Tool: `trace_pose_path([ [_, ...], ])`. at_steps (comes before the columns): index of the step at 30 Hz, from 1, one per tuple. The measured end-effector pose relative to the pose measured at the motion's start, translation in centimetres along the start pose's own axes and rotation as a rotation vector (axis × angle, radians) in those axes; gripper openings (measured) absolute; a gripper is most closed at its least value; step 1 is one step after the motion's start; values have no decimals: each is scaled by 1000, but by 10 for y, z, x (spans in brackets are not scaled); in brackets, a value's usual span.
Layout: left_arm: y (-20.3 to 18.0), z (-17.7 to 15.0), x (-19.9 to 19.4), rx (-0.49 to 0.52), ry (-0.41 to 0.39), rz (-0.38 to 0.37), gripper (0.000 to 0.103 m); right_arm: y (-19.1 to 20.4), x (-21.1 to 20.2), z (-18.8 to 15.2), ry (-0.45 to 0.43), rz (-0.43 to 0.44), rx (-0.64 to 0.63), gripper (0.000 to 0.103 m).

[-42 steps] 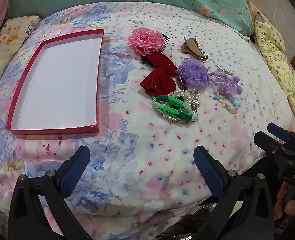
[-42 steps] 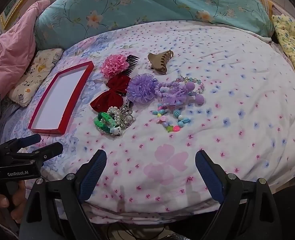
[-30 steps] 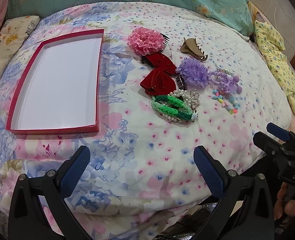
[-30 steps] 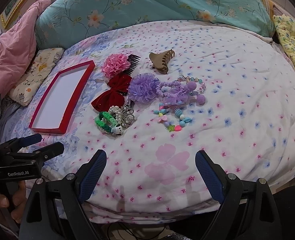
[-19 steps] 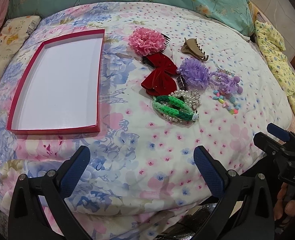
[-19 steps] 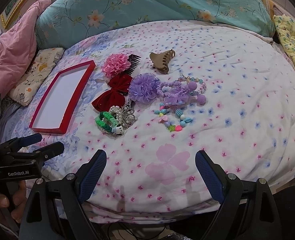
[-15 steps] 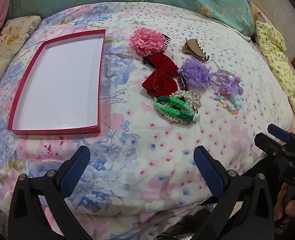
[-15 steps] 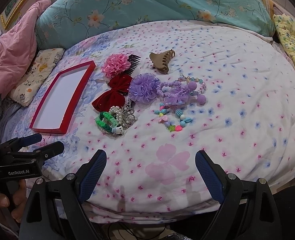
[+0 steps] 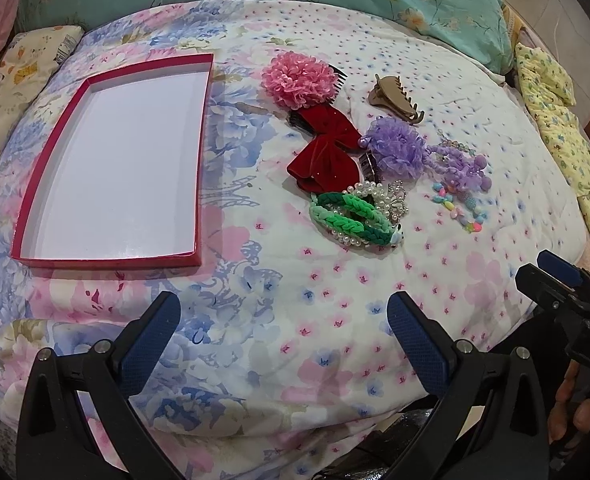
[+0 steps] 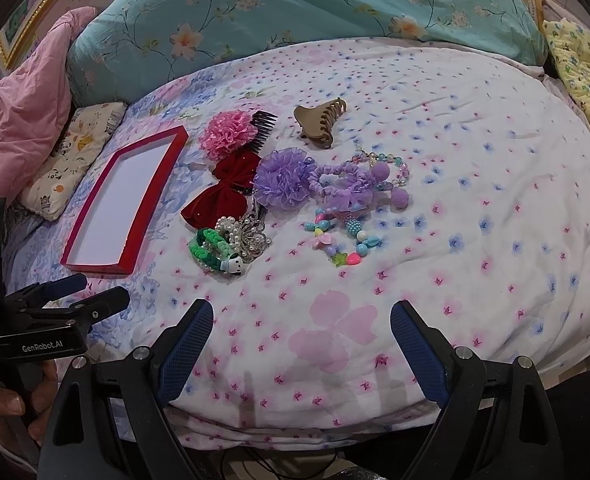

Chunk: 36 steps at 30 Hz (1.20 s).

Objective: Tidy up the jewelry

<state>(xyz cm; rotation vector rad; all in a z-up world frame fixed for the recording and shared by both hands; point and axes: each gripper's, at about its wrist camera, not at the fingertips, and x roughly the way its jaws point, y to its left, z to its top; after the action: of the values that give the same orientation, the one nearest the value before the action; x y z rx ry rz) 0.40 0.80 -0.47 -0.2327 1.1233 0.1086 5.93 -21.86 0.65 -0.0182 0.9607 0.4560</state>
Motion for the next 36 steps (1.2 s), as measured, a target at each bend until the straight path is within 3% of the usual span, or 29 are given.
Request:
trace_pose_path([
  [11,-2,8,7,14,6,-43,103,-5,6,8,-23,85,45,92],
  [21,6,42,12,14,-9,-51,103,-14,19,30,-53,75,33,89],
  [27,14,78,22,-13,-27,-59,103,-22,29,59,-98,59,31,76],
  [31,5,98,36,-21,-19,-143,103,-33,48,73,-72,28,67,58],
  [34,-12,110,49,-5,-12,-205,103,-42,67,78,-24,3,94,53],
  [36,-24,117,56,6,-13,-230,103,-50,79,83,-8,-5,107,44],
])
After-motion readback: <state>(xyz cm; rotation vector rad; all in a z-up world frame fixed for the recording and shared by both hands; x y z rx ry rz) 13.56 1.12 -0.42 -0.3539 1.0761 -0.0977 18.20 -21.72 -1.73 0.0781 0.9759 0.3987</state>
